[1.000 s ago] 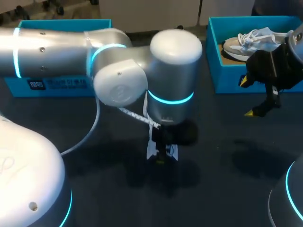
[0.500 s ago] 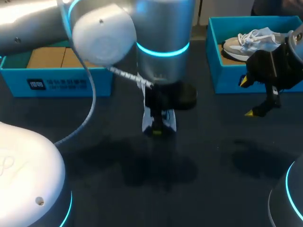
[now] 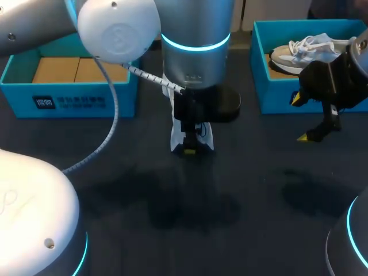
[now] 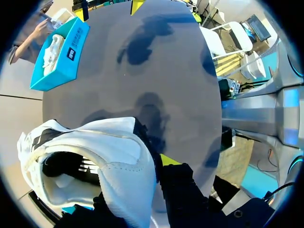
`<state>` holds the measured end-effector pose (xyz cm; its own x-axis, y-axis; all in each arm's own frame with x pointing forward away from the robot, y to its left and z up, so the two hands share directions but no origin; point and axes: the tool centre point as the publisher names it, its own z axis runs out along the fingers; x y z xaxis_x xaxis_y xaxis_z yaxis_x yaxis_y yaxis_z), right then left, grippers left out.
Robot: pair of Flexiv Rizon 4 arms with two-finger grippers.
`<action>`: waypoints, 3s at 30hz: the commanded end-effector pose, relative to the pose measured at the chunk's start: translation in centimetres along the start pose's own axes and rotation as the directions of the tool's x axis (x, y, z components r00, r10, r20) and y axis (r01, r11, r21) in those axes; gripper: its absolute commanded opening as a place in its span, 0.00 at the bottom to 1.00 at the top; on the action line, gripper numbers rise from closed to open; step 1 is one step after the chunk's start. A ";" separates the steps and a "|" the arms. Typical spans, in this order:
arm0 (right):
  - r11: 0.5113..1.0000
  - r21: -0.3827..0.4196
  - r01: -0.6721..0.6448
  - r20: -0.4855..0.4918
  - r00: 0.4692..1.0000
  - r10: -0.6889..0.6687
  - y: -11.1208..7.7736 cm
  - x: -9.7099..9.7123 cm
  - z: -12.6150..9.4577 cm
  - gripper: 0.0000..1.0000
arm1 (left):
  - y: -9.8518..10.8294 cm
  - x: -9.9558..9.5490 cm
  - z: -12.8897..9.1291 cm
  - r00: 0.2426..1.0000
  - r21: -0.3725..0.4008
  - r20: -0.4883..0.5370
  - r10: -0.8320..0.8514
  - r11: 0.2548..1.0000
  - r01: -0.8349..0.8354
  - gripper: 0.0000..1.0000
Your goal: Take the shoe out of the shoebox, open the shoe tongue, remove and reinsert the insole, then place the shoe into the shoebox
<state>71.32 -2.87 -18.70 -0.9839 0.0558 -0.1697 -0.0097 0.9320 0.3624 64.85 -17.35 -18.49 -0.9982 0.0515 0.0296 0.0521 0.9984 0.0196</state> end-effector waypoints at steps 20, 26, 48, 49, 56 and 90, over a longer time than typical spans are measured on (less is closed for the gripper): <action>1.000 0.002 -0.001 -0.001 1.000 0.001 0.1 -0.1 0.1 1.00 | 8.8 -6.2 -2.6 0.994 -0.034 0.044 0.100 0.995 -0.098 0.00; 1.000 0.002 -0.001 -0.001 1.000 0.001 0.1 -0.1 0.1 1.00 | 12.7 -9.0 -2.7 0.991 -0.023 0.037 0.125 0.992 -0.124 0.00; 1.000 0.002 -0.001 -0.001 1.000 0.001 0.1 -0.1 0.1 1.00 | 31.1 -20.4 -3.1 0.990 -0.017 0.097 0.102 0.995 -0.101 0.00; 1.000 0.002 -0.001 -0.001 1.000 0.001 0.1 -0.1 0.1 1.00 | 31.9 -20.8 -3.1 0.990 -0.018 0.094 0.105 0.994 -0.104 0.00; 1.000 0.002 -0.001 -0.001 1.000 0.001 0.1 -0.1 0.1 1.00 | 36.5 -23.2 -2.5 0.989 -0.021 0.066 0.133 0.991 -0.132 0.00; 1.000 0.002 -0.001 -0.001 1.000 0.001 0.1 -0.1 0.1 1.00 | 51.6 -30.2 -3.1 0.961 -0.025 -0.119 0.252 0.966 -0.256 0.00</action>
<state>71.32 -2.87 -18.70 -0.9839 0.0557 -0.1697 -0.0097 0.9320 0.3623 97.35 32.60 -15.57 -0.9442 0.2986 0.1389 0.3064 0.9511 0.0383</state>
